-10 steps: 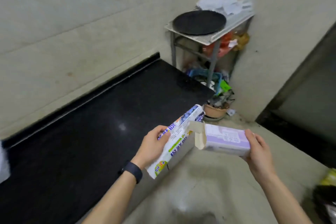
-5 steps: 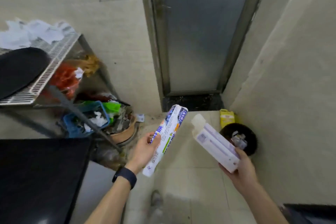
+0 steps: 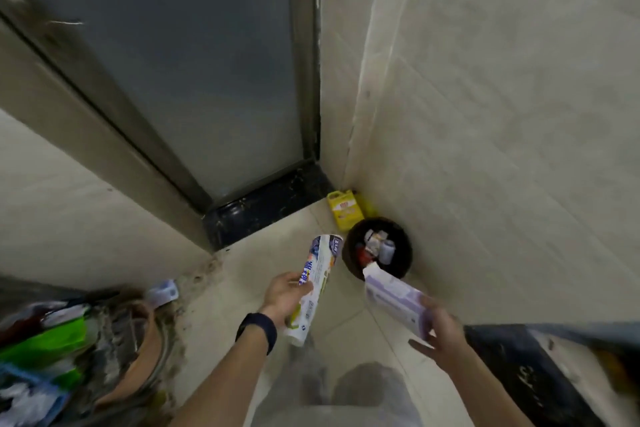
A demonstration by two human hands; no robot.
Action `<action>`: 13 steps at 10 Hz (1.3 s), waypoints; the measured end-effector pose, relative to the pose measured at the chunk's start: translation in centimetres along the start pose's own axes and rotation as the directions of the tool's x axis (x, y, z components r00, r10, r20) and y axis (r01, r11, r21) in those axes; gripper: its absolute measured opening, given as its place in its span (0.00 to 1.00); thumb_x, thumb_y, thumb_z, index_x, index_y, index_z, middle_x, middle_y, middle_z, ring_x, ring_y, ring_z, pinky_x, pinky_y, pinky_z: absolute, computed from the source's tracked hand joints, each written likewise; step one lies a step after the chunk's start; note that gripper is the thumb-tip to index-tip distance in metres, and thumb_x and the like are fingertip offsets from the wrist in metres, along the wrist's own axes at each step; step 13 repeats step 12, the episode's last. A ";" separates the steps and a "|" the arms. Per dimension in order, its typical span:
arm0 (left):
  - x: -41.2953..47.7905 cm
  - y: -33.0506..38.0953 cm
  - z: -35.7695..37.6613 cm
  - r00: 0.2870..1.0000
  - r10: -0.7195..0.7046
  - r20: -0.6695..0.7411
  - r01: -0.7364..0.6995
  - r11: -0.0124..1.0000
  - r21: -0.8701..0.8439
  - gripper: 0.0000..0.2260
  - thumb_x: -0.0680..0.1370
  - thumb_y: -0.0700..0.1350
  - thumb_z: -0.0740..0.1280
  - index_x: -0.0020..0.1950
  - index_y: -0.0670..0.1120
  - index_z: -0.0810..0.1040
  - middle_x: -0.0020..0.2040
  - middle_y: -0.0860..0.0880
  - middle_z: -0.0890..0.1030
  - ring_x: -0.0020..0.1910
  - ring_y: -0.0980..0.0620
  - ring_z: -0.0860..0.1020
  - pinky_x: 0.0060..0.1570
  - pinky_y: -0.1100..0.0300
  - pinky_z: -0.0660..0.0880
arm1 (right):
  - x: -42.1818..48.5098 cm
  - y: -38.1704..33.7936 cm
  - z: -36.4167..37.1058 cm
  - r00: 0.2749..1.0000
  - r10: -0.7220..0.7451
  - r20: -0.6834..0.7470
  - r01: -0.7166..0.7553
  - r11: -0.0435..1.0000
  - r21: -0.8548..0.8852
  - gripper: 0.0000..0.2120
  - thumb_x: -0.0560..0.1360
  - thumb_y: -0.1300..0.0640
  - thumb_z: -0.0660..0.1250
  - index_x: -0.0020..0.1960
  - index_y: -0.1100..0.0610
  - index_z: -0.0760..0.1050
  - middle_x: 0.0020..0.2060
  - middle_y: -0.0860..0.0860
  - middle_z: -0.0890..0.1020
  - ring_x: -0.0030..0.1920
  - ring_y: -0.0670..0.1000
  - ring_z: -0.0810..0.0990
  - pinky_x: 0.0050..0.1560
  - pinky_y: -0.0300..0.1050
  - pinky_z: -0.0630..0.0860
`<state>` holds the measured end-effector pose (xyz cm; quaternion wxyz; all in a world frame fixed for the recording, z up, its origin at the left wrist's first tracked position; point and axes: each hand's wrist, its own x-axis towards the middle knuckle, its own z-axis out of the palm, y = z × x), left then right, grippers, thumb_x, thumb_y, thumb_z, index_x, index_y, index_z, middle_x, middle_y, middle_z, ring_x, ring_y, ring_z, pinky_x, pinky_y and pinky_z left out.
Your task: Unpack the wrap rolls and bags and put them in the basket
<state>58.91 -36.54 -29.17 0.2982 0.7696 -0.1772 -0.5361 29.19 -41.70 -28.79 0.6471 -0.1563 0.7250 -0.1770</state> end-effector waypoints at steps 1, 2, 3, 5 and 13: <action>4.7 2.9 1.8 0.999 -0.019 0.047 0.009 0.980 0.201 0.11 0.77 0.43 0.70 0.57 0.41 0.80 0.54 0.43 0.83 0.53 0.44 0.80 0.52 0.56 0.74 | 2.1 -2.5 0.4 1.000 0.013 -0.023 -0.013 1.000 0.005 0.20 0.75 0.48 0.72 0.62 0.55 0.73 0.60 0.57 0.75 0.59 0.61 0.76 0.57 0.62 0.79; 8.8 5.1 4.4 0.994 -0.034 0.108 -0.004 0.944 0.331 0.12 0.77 0.45 0.69 0.59 0.45 0.78 0.57 0.45 0.82 0.54 0.45 0.79 0.51 0.58 0.73 | 4.8 -5.3 1.2 0.995 0.035 -0.094 -0.034 0.999 0.011 0.20 0.78 0.52 0.69 0.67 0.59 0.71 0.64 0.58 0.73 0.62 0.61 0.74 0.58 0.59 0.77; 12.0 6.8 7.7 0.985 -0.056 0.165 -0.018 0.909 0.416 0.12 0.77 0.46 0.69 0.60 0.46 0.77 0.58 0.45 0.81 0.54 0.46 0.78 0.51 0.59 0.73 | 8.1 -7.5 1.5 0.987 0.109 -0.117 -0.107 0.994 0.026 0.20 0.80 0.56 0.67 0.69 0.65 0.71 0.66 0.62 0.73 0.67 0.64 0.71 0.59 0.59 0.74; 17.2 8.9 15.0 0.979 -0.114 0.170 0.024 0.889 0.456 0.12 0.79 0.46 0.66 0.61 0.46 0.76 0.60 0.44 0.80 0.53 0.46 0.78 0.51 0.58 0.73 | 15.7 -10.6 2.4 0.967 0.155 -0.202 -0.173 0.982 -0.075 0.20 0.77 0.49 0.70 0.61 0.63 0.75 0.52 0.60 0.79 0.53 0.61 0.77 0.56 0.59 0.78; 39.1 -1.4 25.4 0.871 -0.319 0.374 0.123 0.878 0.462 0.28 0.78 0.60 0.64 0.75 0.51 0.66 0.70 0.47 0.75 0.64 0.42 0.75 0.66 0.49 0.72 | 38.3 -6.7 6.7 0.993 0.029 -0.112 -0.082 0.859 -0.505 0.38 0.74 0.52 0.75 0.77 0.58 0.60 0.70 0.59 0.73 0.67 0.63 0.74 0.60 0.50 0.72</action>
